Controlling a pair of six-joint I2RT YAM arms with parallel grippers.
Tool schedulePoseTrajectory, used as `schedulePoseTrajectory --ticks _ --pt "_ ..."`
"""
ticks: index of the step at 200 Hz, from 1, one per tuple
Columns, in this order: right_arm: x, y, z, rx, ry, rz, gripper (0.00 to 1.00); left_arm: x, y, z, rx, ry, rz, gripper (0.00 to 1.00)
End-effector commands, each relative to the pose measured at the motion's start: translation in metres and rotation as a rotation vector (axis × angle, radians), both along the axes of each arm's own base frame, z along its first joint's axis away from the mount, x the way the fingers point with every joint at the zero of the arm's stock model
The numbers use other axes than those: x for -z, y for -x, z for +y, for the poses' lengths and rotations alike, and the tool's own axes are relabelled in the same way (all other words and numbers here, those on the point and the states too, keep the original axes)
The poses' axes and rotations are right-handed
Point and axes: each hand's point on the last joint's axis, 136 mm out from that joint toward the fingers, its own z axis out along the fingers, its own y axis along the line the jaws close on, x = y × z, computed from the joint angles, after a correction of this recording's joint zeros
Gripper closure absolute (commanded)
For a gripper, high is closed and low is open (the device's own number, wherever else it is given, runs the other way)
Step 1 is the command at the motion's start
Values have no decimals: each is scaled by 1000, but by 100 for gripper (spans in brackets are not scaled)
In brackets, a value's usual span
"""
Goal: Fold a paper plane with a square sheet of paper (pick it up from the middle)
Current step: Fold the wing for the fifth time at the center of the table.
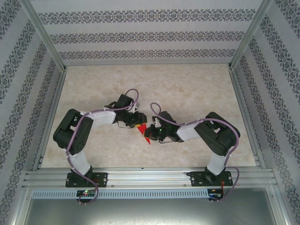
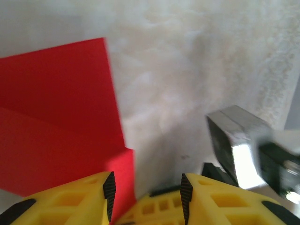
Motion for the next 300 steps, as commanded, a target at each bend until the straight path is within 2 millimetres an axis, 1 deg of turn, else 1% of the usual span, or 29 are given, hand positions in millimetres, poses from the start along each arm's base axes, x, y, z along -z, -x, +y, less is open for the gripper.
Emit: schedulePoseTrajectory --ticks 1,26,45,78,101,119,140,159,175,213,240,269,281,300 --pt "57 38 -42 7 215 175 100 18 -4 4 -10 -27 -16 56" --pt "60 42 -46 -1 232 183 100 25 -13 12 -14 -63 -57 56" --pt "63 45 -51 -11 263 189 100 32 -21 25 -48 -89 -58 56" --pt "65 49 -57 -16 294 191 100 30 -37 49 -105 -90 -68 55" --pt "66 52 -59 -21 296 197 100 29 -47 57 -108 -72 -80 54" --pt "65 53 -59 -24 290 198 100 32 -54 61 -111 -64 -80 54" --pt "64 54 -59 -28 284 199 100 38 -62 73 -141 -48 -76 54" --pt "63 54 -58 -33 281 197 100 36 -70 80 -177 -12 -82 52" --pt "62 53 -57 -34 278 196 100 30 -77 84 -193 16 -86 52" --pt "61 52 -55 -33 273 193 100 17 -87 92 -225 15 -90 51" --pt "59 48 -51 -33 260 187 100 -3 -90 89 -226 51 -114 48" --pt "52 39 -43 -23 237 173 100 -33 -82 82 -232 89 -153 47" --pt "48 36 -40 -21 227 164 100 -44 -73 75 -210 85 -172 47" --pt "44 31 -38 -9 220 151 100 -52 -55 62 -170 70 -175 50"
